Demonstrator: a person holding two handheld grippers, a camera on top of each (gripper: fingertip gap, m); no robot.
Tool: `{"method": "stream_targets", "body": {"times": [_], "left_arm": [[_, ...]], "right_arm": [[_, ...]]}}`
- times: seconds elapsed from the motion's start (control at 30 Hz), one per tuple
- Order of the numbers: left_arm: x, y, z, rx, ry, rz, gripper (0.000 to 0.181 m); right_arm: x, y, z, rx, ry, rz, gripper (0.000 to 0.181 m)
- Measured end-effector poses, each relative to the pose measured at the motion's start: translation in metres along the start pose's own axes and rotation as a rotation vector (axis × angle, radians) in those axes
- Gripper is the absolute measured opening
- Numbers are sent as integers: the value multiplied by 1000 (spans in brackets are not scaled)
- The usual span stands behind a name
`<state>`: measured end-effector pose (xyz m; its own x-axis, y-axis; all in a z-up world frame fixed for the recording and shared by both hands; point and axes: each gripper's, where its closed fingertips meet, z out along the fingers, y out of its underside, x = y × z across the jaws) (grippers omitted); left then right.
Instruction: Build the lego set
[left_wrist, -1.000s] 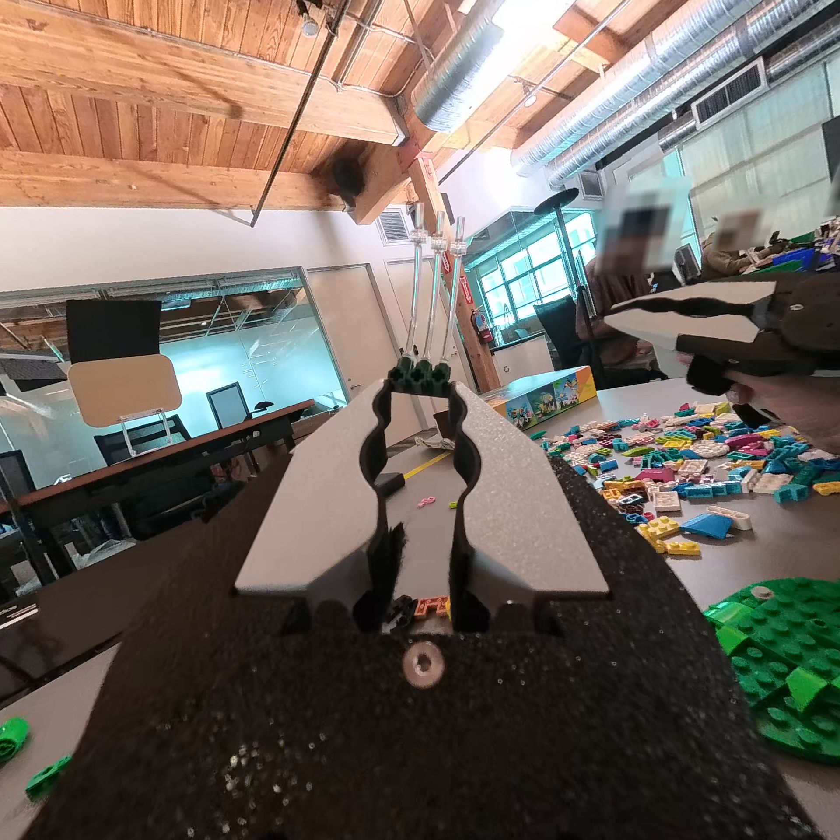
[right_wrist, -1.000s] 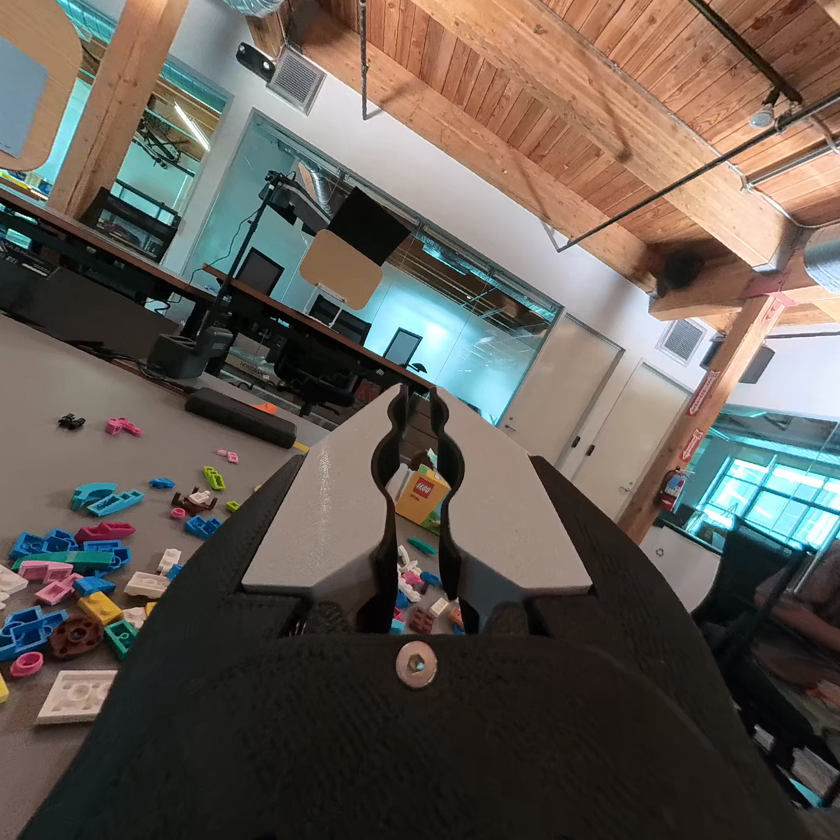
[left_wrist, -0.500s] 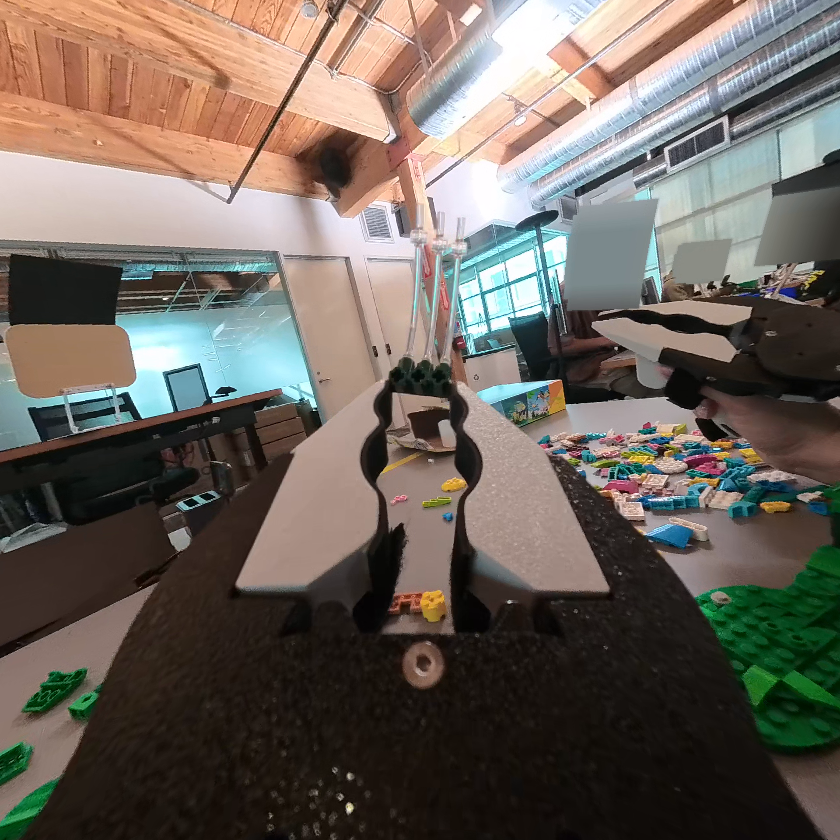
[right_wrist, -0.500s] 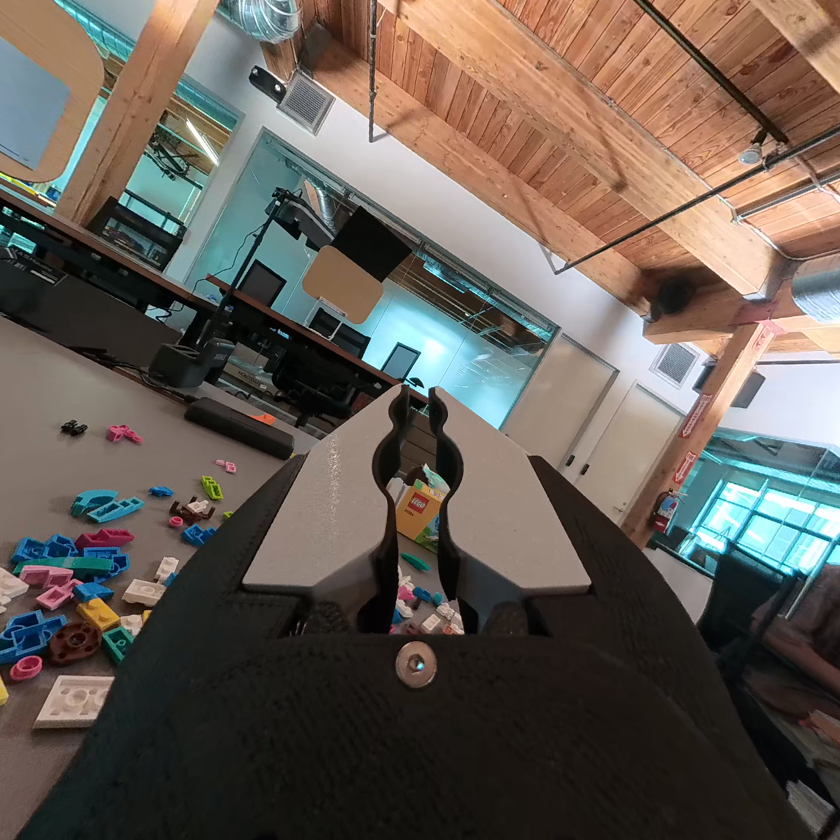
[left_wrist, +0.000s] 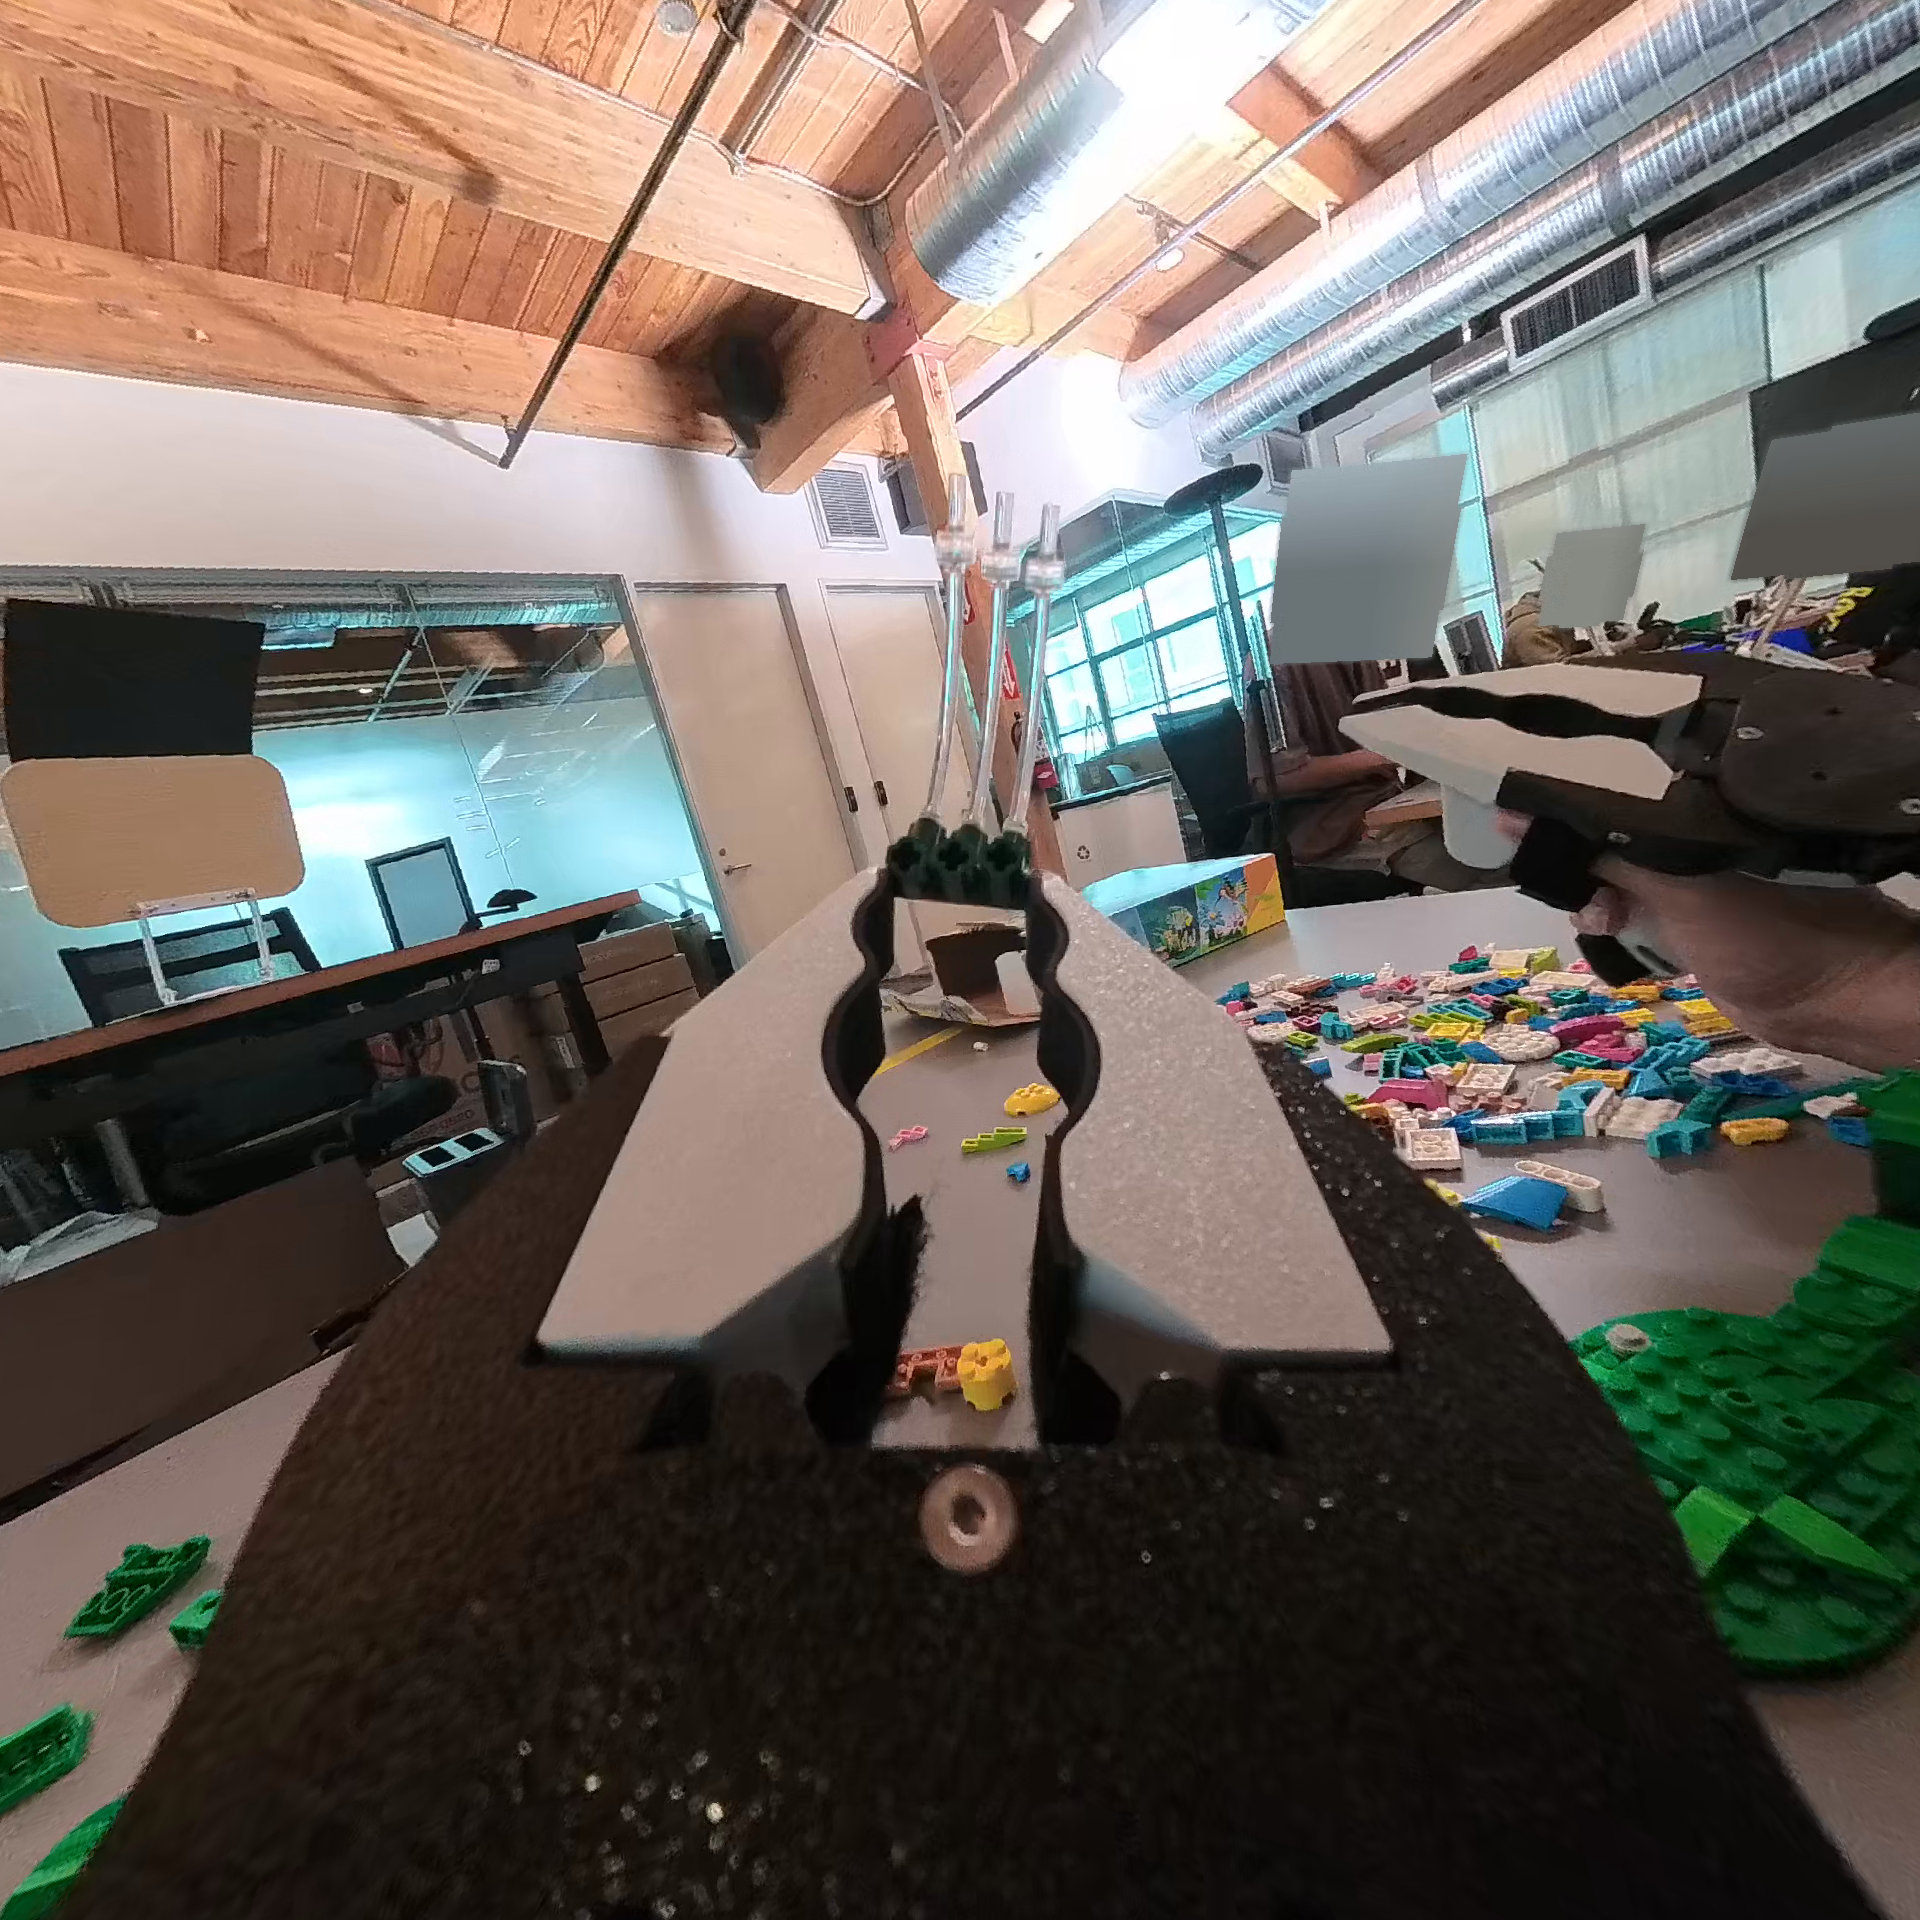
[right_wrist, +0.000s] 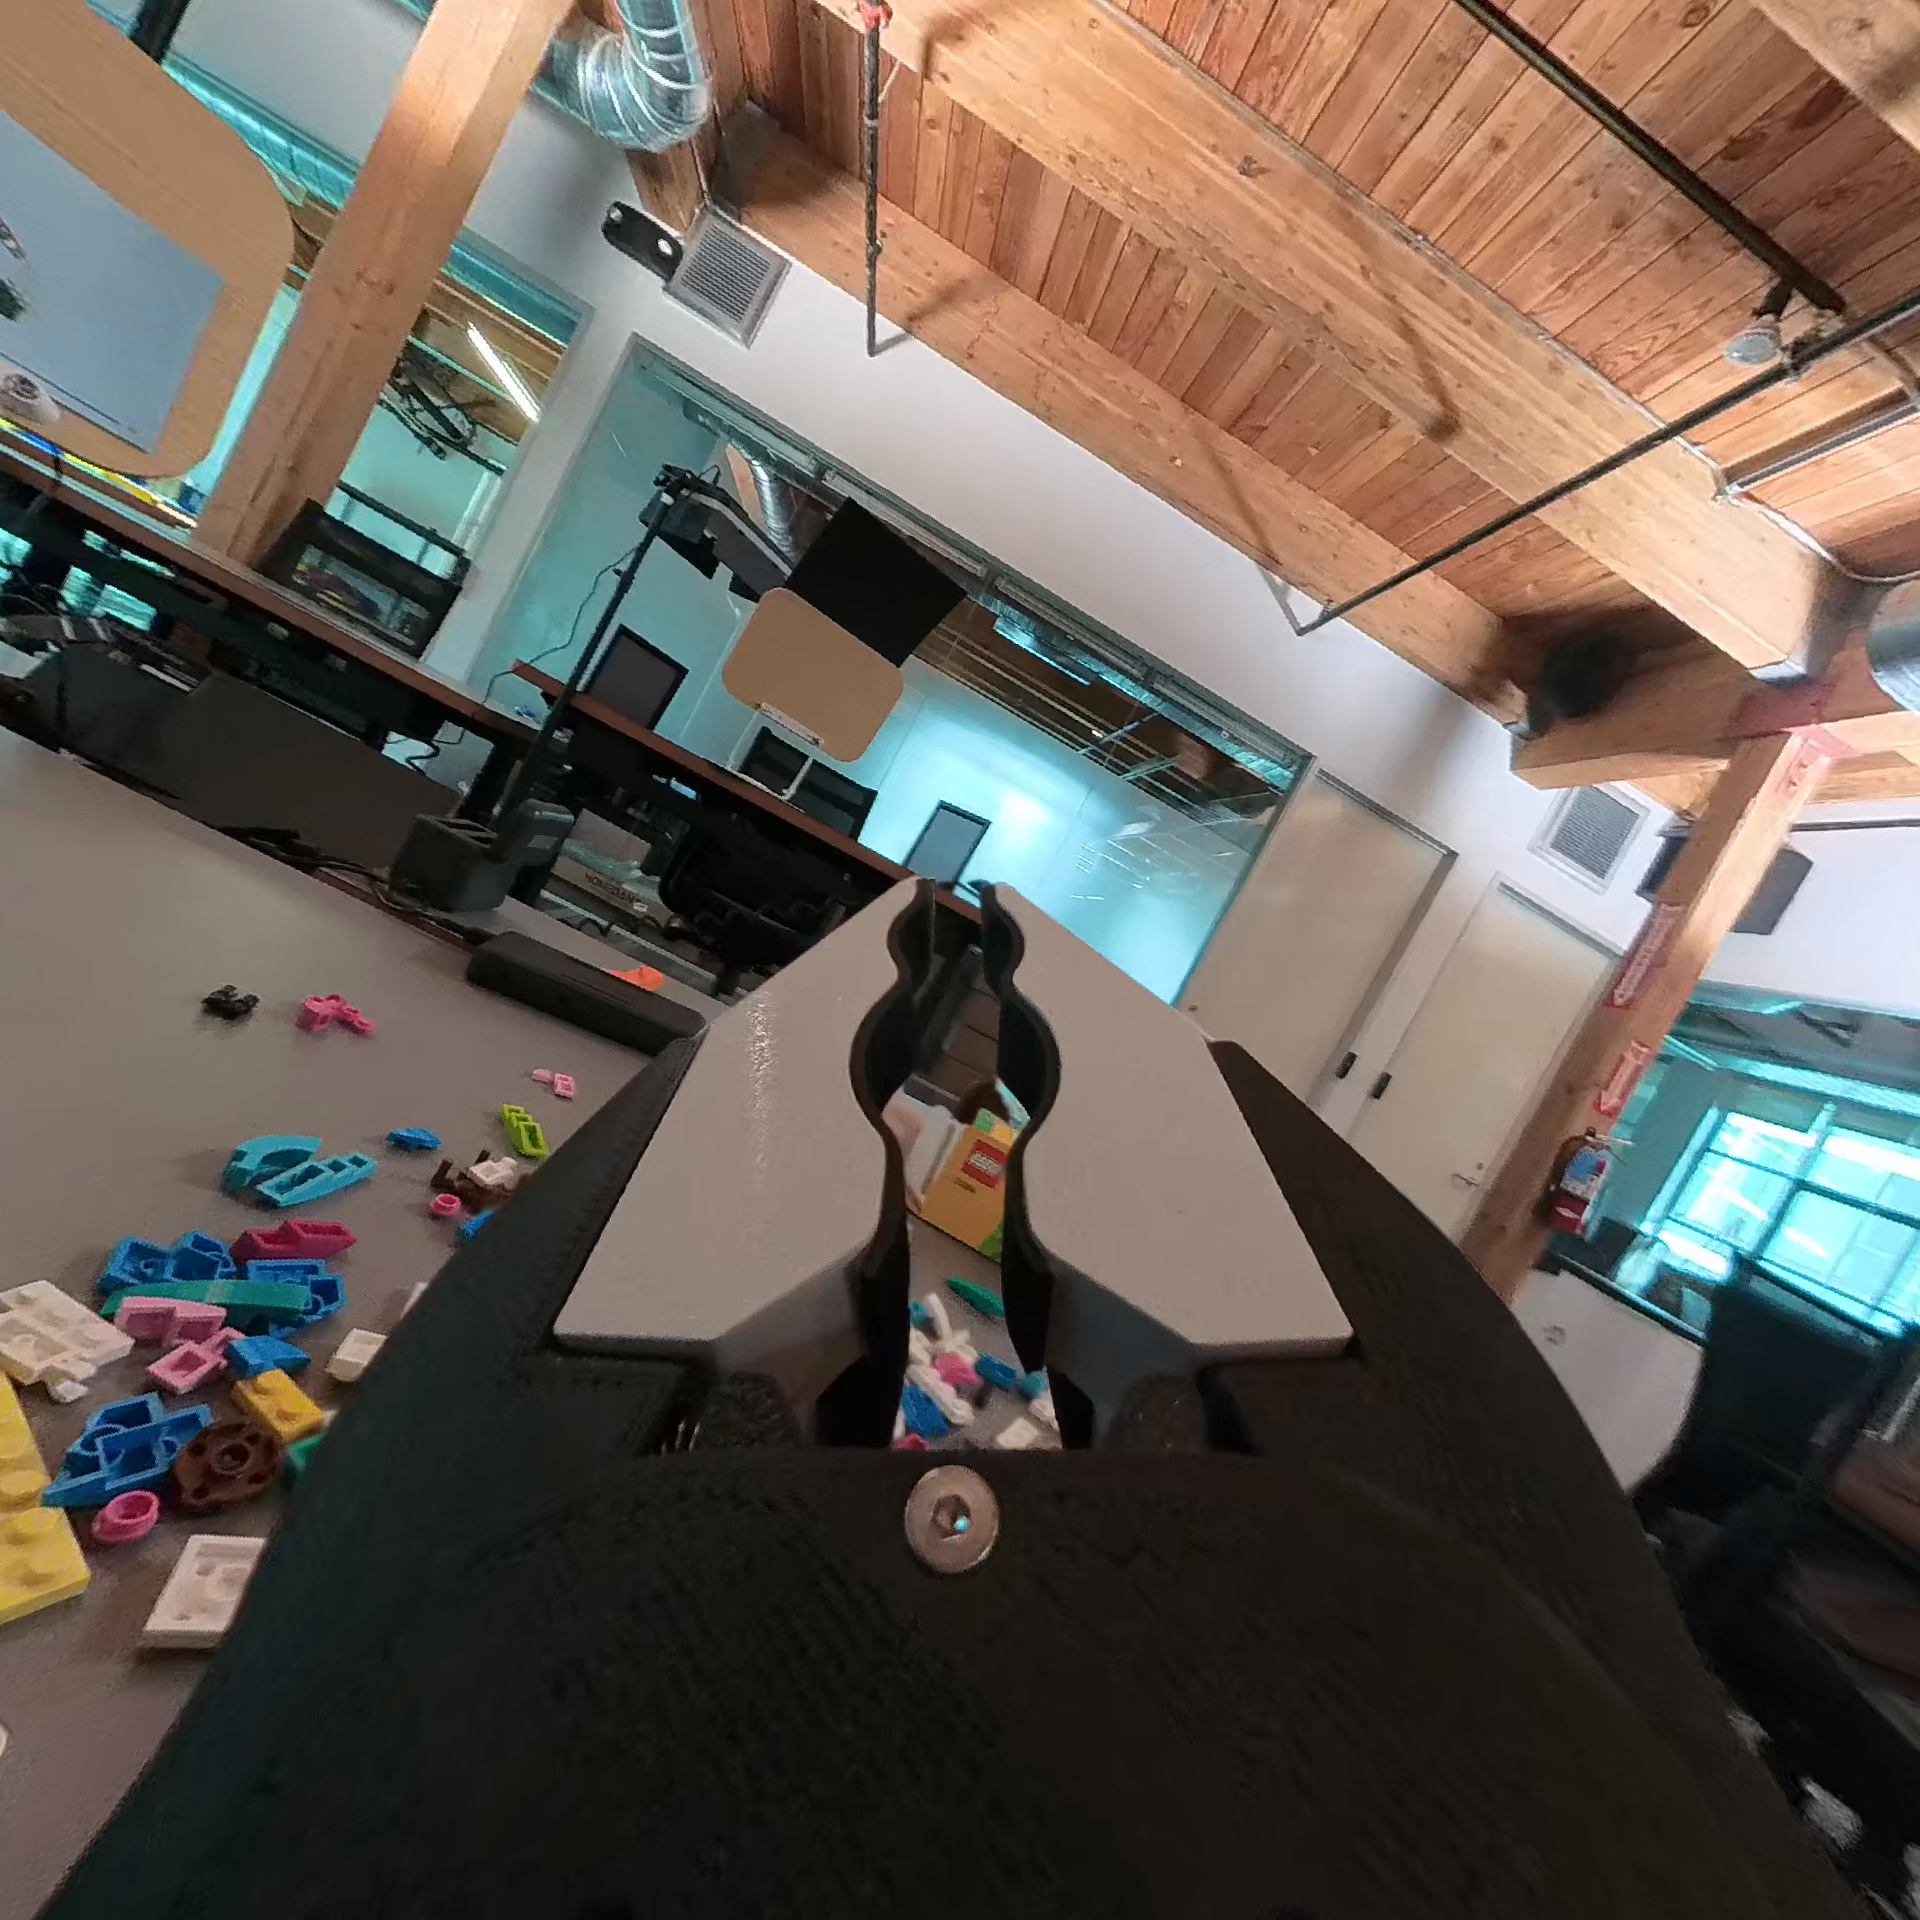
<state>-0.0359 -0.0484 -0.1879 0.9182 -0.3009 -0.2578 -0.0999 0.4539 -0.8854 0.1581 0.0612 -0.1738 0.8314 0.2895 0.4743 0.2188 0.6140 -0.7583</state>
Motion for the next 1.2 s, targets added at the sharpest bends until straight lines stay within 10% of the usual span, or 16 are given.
{"method": "stream_targets", "body": {"times": [1.2], "left_arm": [[26, 1, 1, -7, 111, 100, 22]], "right_arm": [[58, -2, -14, 39, 217, 215, 7]]}}
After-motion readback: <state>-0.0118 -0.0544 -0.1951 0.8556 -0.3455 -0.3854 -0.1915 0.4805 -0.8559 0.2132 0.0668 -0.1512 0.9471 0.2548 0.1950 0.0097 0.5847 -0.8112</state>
